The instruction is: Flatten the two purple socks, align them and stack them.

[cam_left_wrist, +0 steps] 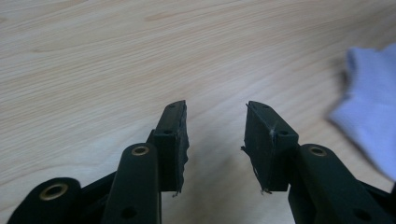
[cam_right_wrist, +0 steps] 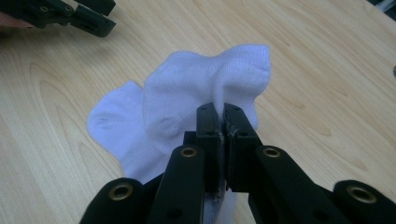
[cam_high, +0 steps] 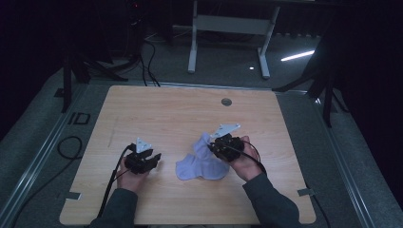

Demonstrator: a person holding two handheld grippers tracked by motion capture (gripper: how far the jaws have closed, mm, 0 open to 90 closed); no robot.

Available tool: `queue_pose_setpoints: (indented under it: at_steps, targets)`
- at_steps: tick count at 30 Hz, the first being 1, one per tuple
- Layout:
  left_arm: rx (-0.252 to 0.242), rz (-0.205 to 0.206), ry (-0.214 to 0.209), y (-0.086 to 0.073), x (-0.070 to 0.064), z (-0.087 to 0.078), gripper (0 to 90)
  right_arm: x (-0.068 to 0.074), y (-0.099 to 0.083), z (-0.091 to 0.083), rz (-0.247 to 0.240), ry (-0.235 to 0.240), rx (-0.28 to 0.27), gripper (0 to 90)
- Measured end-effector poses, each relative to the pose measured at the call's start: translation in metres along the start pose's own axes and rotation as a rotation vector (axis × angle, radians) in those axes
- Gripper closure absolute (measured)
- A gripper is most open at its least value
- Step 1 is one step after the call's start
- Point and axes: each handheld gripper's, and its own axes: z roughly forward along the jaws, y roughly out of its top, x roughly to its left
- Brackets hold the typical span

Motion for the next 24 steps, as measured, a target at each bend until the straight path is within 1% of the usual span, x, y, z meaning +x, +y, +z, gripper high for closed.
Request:
queue_pose_setpoints:
  at_steps: [4,6,7,8,11,13,16,17,20,24]
  targets:
    - [-0.016,-0.006,-0.071,0.0,-0.012,-0.007,61.7,0.008,-0.003,0.01,-0.008,0.018,0.016,85.8]
    - [-0.026,-0.014,-0.138,0.0,-0.018,-0.008,64.2,0.013,-0.004,0.016,-0.006,0.028,0.031,85.8]
    - [-0.03,-0.008,-0.152,0.0,-0.021,-0.009,65.4,0.014,-0.004,0.018,-0.008,0.033,0.035,85.8]
    - [-0.034,-0.004,-0.158,0.0,-0.024,-0.009,66.5,0.016,-0.005,0.021,-0.01,0.037,0.039,85.8]
    - [-0.034,0.014,-0.161,-0.001,-0.03,-0.009,69.9,0.021,-0.005,0.026,-0.015,0.05,0.044,85.8]
    - [-0.033,0.025,-0.152,-0.001,-0.033,-0.01,72.0,0.025,-0.005,0.03,-0.013,0.062,0.049,85.8]
    - [-0.034,0.048,-0.126,-0.002,-0.037,-0.012,72.3,0.03,-0.006,0.036,-0.019,0.071,0.059,85.7]
    - [-0.035,0.057,-0.122,-0.003,-0.038,-0.013,72.3,0.032,-0.006,0.038,-0.014,0.075,0.061,85.7]
    - [-0.04,0.078,-0.118,-0.003,-0.043,-0.015,72.2,0.036,-0.007,0.044,0.005,0.095,0.064,85.6]
    - [-0.047,0.102,-0.135,-0.004,-0.05,-0.017,73.6,0.041,-0.009,0.051,0.017,0.115,0.077,85.6]
